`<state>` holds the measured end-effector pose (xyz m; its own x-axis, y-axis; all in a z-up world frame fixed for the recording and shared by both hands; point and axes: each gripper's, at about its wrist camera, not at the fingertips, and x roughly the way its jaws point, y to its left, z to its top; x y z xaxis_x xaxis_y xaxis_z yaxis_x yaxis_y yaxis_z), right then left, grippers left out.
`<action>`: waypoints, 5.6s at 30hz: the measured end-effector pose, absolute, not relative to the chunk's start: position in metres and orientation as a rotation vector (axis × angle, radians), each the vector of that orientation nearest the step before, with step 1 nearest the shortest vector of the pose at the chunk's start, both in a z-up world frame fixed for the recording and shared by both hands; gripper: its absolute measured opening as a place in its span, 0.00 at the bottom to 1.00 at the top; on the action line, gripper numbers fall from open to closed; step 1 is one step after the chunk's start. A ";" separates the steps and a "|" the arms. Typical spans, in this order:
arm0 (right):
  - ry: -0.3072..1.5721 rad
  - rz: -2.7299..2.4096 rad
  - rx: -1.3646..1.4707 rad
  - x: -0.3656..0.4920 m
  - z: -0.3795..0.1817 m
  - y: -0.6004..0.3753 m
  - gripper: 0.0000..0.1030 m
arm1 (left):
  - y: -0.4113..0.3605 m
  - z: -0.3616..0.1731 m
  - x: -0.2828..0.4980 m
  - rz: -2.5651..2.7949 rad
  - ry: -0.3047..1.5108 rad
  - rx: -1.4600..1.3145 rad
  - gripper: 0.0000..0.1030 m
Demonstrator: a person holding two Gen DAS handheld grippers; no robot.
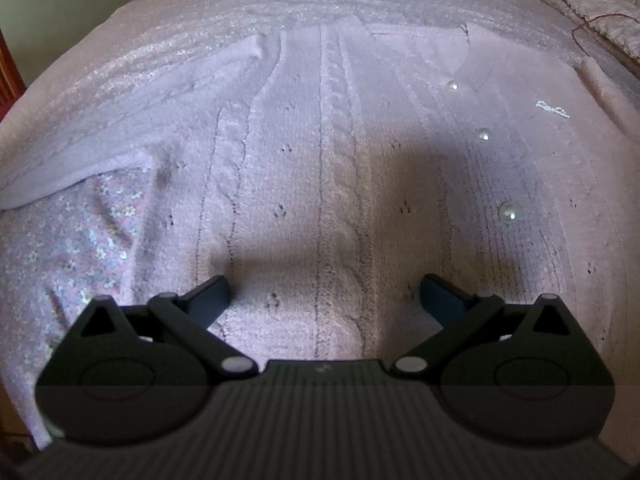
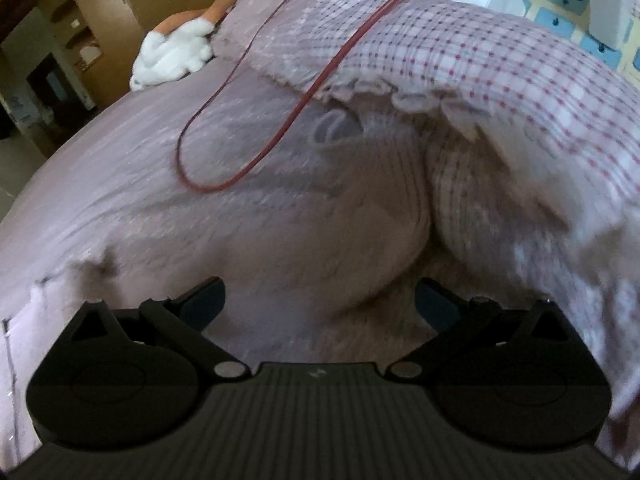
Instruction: Fold small clothes
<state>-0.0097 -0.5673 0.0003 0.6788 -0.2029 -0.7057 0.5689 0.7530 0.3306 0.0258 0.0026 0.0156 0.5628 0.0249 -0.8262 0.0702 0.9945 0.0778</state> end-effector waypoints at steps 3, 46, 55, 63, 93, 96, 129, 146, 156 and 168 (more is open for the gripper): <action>0.619 -0.476 0.604 -0.009 0.000 -0.568 1.00 | 0.002 0.015 0.025 -0.024 0.970 0.105 1.00; 0.465 -0.276 0.450 -0.041 0.176 -0.445 0.07 | 0.024 0.054 0.018 -0.058 0.911 0.039 0.99; 0.518 -0.151 0.399 -0.014 0.198 -0.366 0.07 | 0.051 0.063 0.013 -0.038 0.899 -0.014 1.00; 0.536 -0.106 0.415 0.005 0.204 -0.310 0.07 | 0.074 0.065 0.006 -0.009 0.874 -0.002 1.00; 0.596 0.122 0.364 0.077 0.194 -0.122 0.06 | 0.121 0.063 0.008 0.033 0.850 -0.089 1.00; 0.620 0.130 0.333 0.085 0.171 -0.093 0.06 | 0.124 0.061 0.010 0.039 0.852 -0.092 1.00; 0.765 0.332 0.227 0.066 0.088 -0.144 0.71 | 0.110 0.071 0.081 -0.029 0.793 -0.030 1.00; 0.671 -0.217 0.234 0.103 0.015 -0.302 0.71 | 0.086 0.030 0.165 -0.057 0.765 -0.159 0.70; 0.627 -0.178 0.269 0.107 0.000 -0.304 0.67 | 0.069 0.021 0.152 -0.178 0.720 -0.111 0.28; 0.501 -0.215 0.212 0.093 0.011 -0.289 0.08 | 0.071 0.041 0.147 -0.034 0.562 -0.055 0.03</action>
